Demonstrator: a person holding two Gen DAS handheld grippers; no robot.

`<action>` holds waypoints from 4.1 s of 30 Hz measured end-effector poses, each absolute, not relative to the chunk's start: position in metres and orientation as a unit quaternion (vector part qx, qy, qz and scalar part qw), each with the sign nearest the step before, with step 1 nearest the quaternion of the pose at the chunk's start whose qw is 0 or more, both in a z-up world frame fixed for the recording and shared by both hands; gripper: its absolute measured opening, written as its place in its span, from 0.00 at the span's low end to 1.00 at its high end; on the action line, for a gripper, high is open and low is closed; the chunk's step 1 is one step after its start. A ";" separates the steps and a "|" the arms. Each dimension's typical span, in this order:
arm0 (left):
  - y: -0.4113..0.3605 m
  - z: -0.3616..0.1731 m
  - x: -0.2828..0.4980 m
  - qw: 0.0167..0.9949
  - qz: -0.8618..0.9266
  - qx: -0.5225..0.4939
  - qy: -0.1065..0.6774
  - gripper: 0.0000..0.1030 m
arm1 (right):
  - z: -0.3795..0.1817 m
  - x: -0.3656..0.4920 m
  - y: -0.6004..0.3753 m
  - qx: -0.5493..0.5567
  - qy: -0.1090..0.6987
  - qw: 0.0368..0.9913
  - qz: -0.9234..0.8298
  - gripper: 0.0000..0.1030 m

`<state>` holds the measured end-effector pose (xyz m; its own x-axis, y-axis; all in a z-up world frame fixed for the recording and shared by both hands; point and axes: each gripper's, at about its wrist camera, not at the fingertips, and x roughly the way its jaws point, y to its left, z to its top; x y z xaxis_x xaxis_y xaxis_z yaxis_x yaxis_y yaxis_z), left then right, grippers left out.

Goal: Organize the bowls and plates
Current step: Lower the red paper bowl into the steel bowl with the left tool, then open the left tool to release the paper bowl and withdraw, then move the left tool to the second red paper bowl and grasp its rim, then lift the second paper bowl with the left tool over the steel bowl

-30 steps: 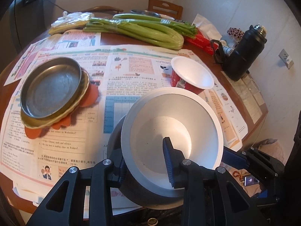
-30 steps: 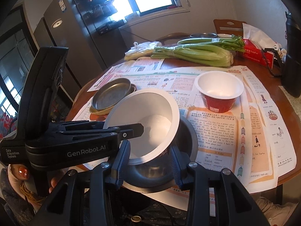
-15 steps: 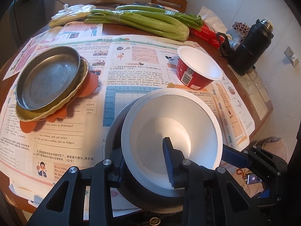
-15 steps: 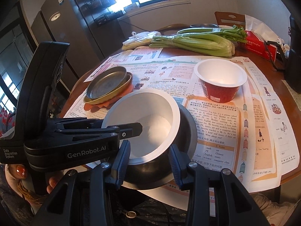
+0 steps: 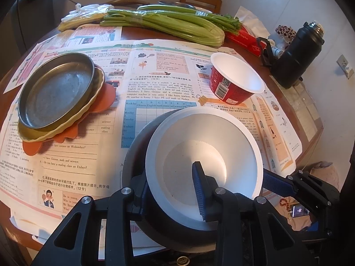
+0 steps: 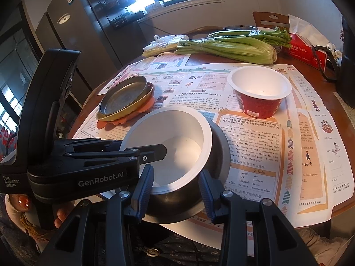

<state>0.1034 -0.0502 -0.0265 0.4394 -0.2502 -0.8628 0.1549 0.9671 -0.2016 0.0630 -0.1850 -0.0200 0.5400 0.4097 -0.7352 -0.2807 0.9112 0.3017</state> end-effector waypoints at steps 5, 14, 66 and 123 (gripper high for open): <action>-0.049 -0.025 0.102 0.848 -0.118 -0.046 0.515 0.34 | -0.021 0.064 -0.187 0.076 0.439 0.874 0.197 0.41; -0.044 -0.016 0.098 0.855 -0.113 -0.046 0.504 0.34 | -0.017 0.062 -0.190 0.076 0.433 0.877 0.193 0.41; -0.098 0.024 0.165 0.896 -0.146 0.044 0.417 0.38 | 0.005 0.110 -0.283 0.131 0.362 0.921 0.057 0.41; -0.092 0.020 0.205 0.867 -0.194 -0.029 0.458 0.38 | 0.004 0.154 -0.237 0.091 0.381 0.913 0.114 0.43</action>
